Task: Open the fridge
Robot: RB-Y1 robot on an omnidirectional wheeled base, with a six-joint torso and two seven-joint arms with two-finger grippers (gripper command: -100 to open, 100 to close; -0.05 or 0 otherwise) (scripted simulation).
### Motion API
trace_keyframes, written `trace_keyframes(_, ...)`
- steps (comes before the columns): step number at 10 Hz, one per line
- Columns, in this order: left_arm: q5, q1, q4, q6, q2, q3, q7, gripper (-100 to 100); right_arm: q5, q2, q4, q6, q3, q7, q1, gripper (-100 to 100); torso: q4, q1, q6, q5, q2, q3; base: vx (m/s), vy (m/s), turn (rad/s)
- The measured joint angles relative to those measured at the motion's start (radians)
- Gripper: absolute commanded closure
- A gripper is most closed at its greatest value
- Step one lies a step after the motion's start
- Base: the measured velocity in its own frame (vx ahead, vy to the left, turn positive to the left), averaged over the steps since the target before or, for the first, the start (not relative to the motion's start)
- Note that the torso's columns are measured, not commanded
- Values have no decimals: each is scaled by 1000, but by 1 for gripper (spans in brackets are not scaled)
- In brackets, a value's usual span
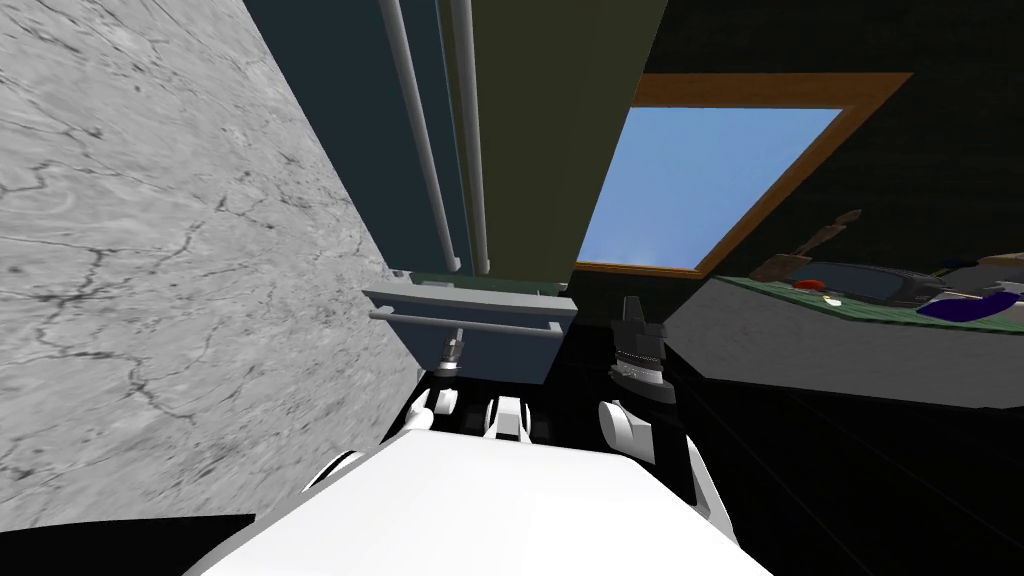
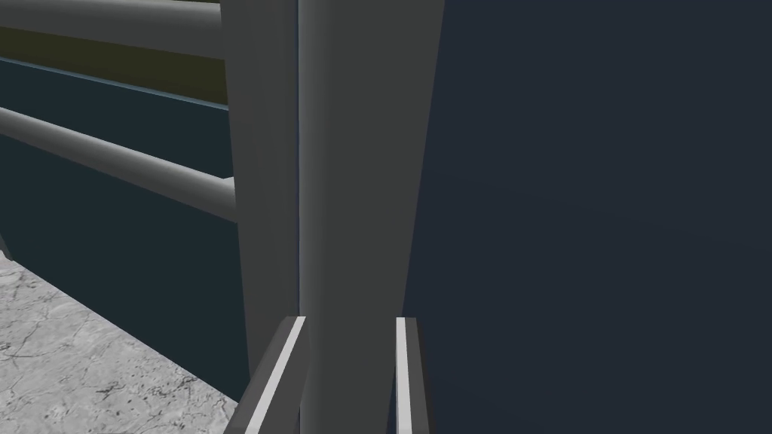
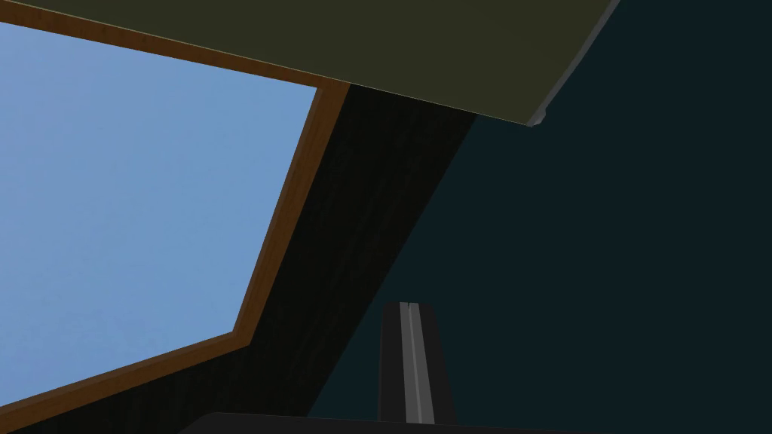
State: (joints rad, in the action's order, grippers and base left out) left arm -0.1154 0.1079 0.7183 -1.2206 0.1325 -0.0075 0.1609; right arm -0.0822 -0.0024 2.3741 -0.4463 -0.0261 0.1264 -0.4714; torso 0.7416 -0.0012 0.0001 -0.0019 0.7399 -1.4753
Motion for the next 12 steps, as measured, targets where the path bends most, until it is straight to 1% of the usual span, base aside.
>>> trace_keyframes(1, -1, 35, -42, -6, 2, 15, 5, 100, 0, 0, 0, 0, 0, 0, 0, 0, 0, 1, -1, 0, 2, 1, -62, 5, -30)
trace_keyframes(2, -1, 37, -49, -6, 2, 17, 6, 100, 0, 0, 0, 0, 0, 0, 0, 0, -1, 0, -1, 0, 0, 0, -120, -9, 31)
trace_keyframes(6, -1, 42, -37, 4, 8, 13, 16, 100, 0, 0, 0, 0, 0, 0, 0, 0, 2, 2, -2, 0, 6, 4, -205, -10, 32)
trace_keyframes(7, 0, 40, -28, 9, 8, 11, 18, 100, 0, 0, 0, 0, 0, 0, 0, 0, 3, 0, -2, -1, 6, 3, -100, -14, 9)
trace_keyframes(8, 0, 34, -30, 13, 7, 10, 18, 100, 0, 0, 0, 0, 0, 0, 0, 0, 2, -1, -1, -2, -1, 0, -46, 24, -22)
trace_keyframes(9, 4, 22, -21, 17, -2, 12, 12, 100, 0, 0, 0, 0, 0, 0, 0, 0, 0, -1, 2, 0, -4, -2, -59, 78, -54)
trace_keyframes(11, 19, -21, 42, 30, -33, 13, -12, 100, 0, 0, 0, 0, 0, 0, 0, 0, -2, -1, 3, 1, -1, 0, -64, 96, -72)
trace_keyframes(12, 28, -36, 56, 25, -50, 14, -24, 100, 0, 0, 0, 0, 0, 0, 0, 0, -3, -1, 2, 2, 0, 0, -44, 58, -31)
